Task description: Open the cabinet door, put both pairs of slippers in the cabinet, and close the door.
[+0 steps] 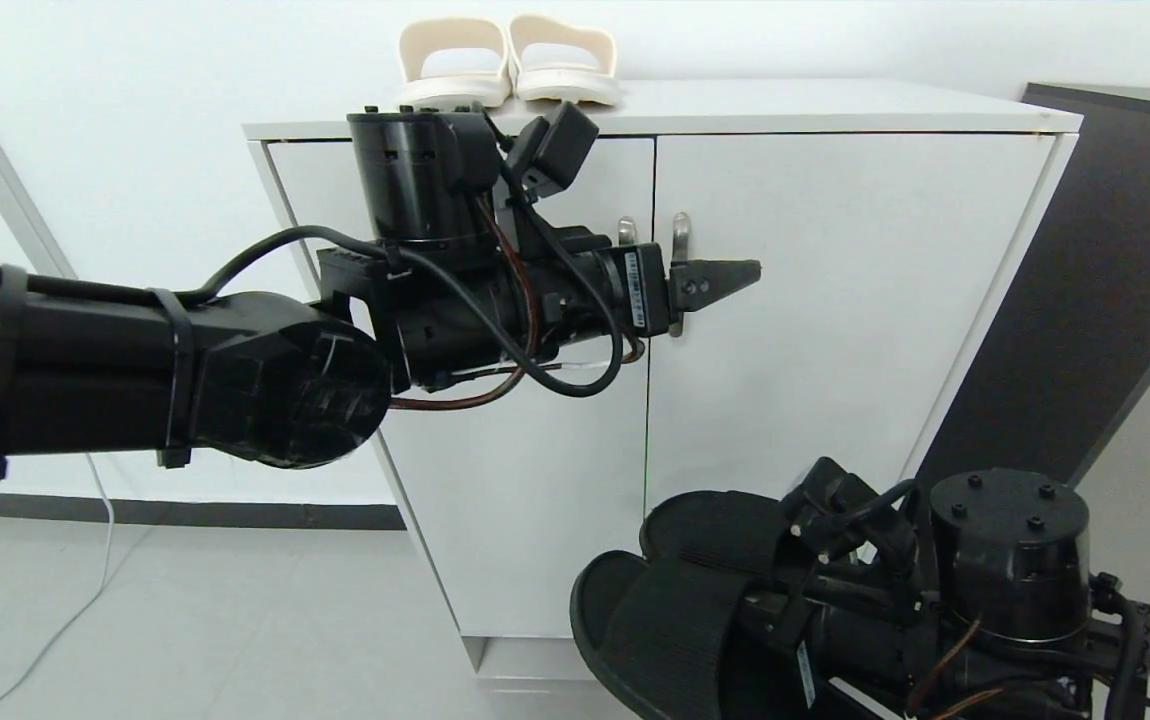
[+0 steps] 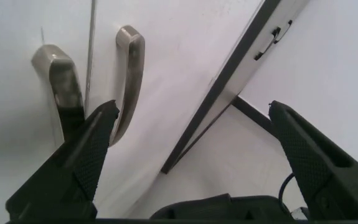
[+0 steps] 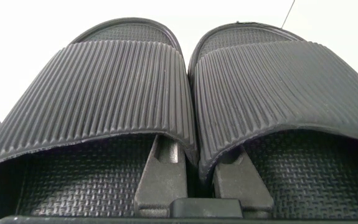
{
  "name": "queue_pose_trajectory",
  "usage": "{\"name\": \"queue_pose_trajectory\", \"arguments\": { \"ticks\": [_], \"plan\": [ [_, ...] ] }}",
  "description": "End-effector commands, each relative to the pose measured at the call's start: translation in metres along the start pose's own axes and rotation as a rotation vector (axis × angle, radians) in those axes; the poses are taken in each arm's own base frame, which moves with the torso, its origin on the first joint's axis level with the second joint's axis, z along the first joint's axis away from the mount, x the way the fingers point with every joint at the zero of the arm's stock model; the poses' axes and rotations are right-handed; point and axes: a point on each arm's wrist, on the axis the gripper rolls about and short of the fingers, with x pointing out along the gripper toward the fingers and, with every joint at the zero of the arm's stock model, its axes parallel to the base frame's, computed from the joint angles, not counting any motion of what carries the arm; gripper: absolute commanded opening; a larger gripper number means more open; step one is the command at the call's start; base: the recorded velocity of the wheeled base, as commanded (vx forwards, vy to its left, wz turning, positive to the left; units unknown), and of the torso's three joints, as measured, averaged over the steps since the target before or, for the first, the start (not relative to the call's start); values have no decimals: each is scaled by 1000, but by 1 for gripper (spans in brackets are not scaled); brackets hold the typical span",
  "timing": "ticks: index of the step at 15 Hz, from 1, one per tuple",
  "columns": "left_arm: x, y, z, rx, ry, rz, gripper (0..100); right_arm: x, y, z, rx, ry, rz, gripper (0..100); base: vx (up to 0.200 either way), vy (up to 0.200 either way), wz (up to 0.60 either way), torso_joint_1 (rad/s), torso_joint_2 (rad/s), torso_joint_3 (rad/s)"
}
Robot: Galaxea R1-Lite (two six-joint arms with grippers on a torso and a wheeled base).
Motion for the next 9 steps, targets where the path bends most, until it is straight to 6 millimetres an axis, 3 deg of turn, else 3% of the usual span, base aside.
{"name": "queue_pose_trajectory", "arguments": {
  "ticks": [1, 8, 9],
  "plan": [
    [2, 1, 1, 1, -4, 5, 100, 0, 0, 0, 0, 1, -1, 0, 0, 0, 0, 0, 0, 0],
    [26, 15, -11, -6, 8, 43, 100, 0, 0, 0, 0, 1, -1, 0, 0, 0, 0, 0, 0, 0],
    [26, 15, -11, -6, 8, 43, 0, 0, 0, -1, -1, 2, 1, 0, 0, 0, 0, 0, 0, 0]
  ]
}}
